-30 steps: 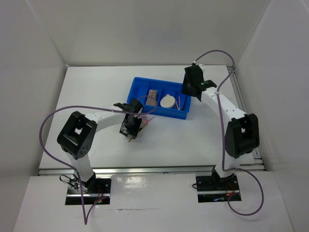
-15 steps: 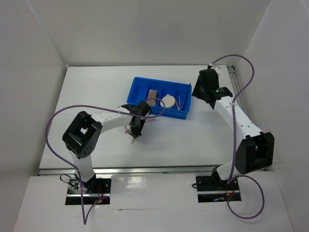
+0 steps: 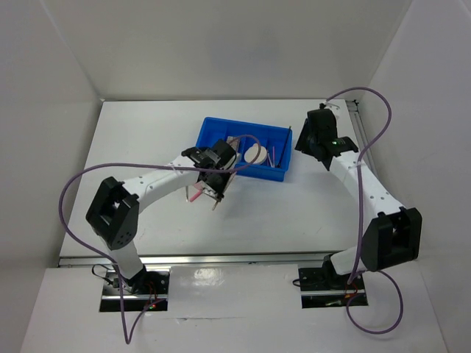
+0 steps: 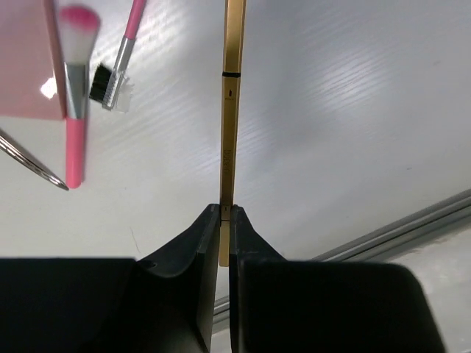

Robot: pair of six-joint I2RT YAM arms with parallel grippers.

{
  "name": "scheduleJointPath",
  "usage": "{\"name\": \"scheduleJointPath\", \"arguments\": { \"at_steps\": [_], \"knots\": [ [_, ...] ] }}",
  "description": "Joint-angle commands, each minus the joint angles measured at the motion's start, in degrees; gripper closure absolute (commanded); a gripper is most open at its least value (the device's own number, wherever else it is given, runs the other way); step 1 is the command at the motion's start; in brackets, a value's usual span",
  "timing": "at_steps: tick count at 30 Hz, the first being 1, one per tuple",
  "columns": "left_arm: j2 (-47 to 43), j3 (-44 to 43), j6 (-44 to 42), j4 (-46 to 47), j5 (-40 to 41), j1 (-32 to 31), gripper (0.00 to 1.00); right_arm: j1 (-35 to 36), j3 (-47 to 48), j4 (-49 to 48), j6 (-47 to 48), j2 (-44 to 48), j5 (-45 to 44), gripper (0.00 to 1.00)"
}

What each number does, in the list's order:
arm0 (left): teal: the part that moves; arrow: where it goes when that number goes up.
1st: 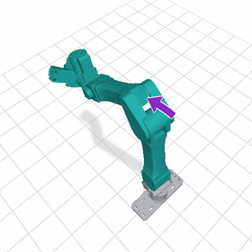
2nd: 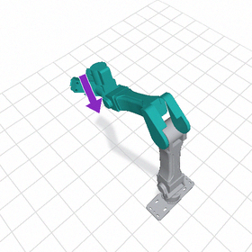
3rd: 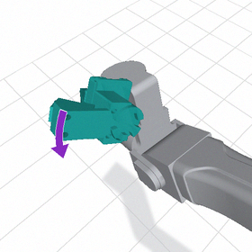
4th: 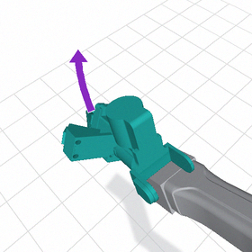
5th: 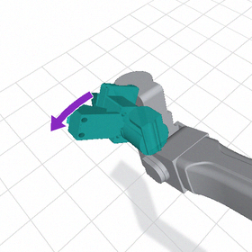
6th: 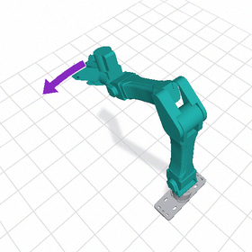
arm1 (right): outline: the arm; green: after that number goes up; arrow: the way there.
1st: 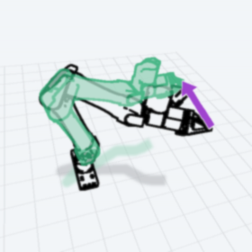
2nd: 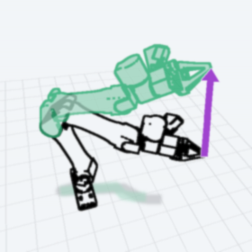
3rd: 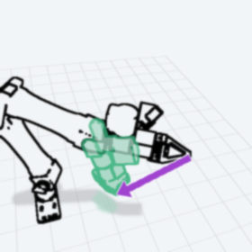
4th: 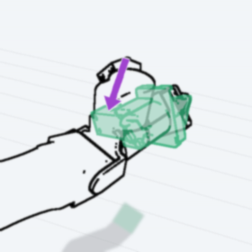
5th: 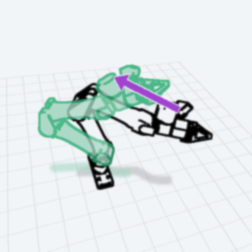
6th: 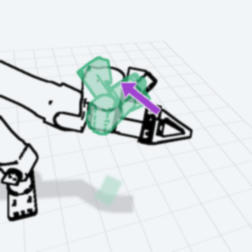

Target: Organize the makeup

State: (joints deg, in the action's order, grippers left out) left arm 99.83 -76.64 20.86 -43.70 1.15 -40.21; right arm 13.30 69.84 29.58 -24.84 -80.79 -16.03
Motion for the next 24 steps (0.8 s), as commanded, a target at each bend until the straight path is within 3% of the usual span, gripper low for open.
{"name": "scheduleJointPath", "arguments": {
  "at_steps": [1, 9, 13, 18, 24],
  "knots": [
    [-2.0, -4.7, -1.5, -3.4, -2.7, 0.0, 1.00, -0.7, -0.8, 0.1, -0.5, 3.1, 0.1, 0.51],
    [-1.5, -9.8, -0.5, -3.5, -8.7, 0.0, 1.00, -2.3, -2.6, 1.2, -0.5, 6.4, 0.7, 0.51],
    [0.6, -16.7, 1.7, -1.6, -10.8, 0.0, 1.00, -4.3, -3.1, 2.5, -1.0, 9.2, 2.5, 0.51],
    [9.4, -31.5, 4.3, 0.0, -13.4, 0.0, 1.00, -4.9, -6.3, 6.4, -2.6, 13.3, 4.5, 0.51],
    [29.7, -55.1, 10.7, -3.8, -14.1, 0.0, 1.00, -5.4, -7.0, 11.1, -3.6, 17.6, 4.5, 0.51]
  ]
}}
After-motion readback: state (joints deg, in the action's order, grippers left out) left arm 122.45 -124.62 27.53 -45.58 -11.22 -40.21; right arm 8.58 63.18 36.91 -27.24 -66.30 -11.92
